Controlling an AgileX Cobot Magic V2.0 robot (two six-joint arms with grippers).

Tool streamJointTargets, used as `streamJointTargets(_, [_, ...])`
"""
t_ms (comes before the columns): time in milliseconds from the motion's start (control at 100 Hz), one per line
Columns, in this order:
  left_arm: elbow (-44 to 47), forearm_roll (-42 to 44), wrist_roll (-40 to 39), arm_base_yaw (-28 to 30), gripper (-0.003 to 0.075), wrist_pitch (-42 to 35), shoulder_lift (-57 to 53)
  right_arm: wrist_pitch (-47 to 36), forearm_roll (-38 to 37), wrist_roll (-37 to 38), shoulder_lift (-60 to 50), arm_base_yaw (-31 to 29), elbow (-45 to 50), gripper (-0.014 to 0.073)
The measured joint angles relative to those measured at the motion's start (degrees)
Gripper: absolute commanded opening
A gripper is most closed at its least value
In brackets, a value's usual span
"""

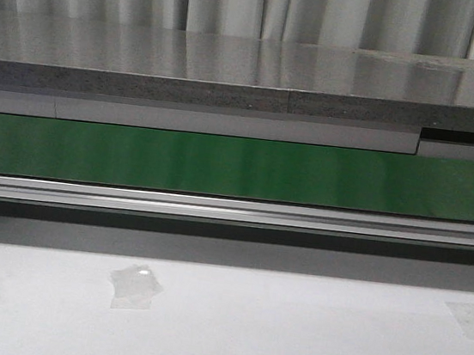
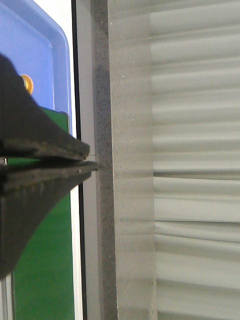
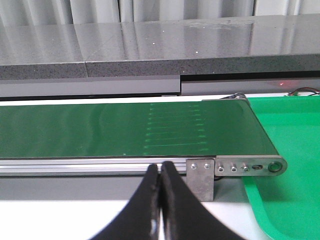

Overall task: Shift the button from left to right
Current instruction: 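Lower the left gripper toward the yellow button in the blue tray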

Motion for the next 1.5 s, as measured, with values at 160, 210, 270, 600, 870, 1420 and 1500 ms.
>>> streamJointTargets(160, [0.0,0.0,0.0,0.0,-0.002,0.0,0.0,0.0,0.0,0.0,0.0,0.0,0.0,-0.0068])
streamJointTargets(210, [0.0,0.0,0.0,0.0,-0.002,0.0,0.0,0.0,0.0,0.0,0.0,0.0,0.0,-0.0068])
streamJointTargets(270, [0.0,0.0,0.0,0.0,-0.002,0.0,0.0,0.0,0.0,0.0,0.0,0.0,0.0,-0.0068])
streamJointTargets(600, [0.0,0.0,0.0,0.0,-0.002,-0.7,0.0,0.0,0.0,0.0,0.0,0.0,0.0,-0.0068])
streamJointTargets(870, [-4.1,0.0,0.0,0.0,-0.002,4.8,0.0,0.0,0.0,0.0,0.0,0.0,0.0,-0.0068])
streamJointTargets(1420, [-42.9,4.6,0.0,0.0,-0.002,48.0,22.0,0.0,0.0,0.0,0.0,0.0,0.0,-0.0068])
streamJointTargets(1500, [-47.5,4.6,0.0,0.0,-0.002,55.3,27.4,0.0,0.0,0.0,0.0,0.0,0.0,-0.0068])
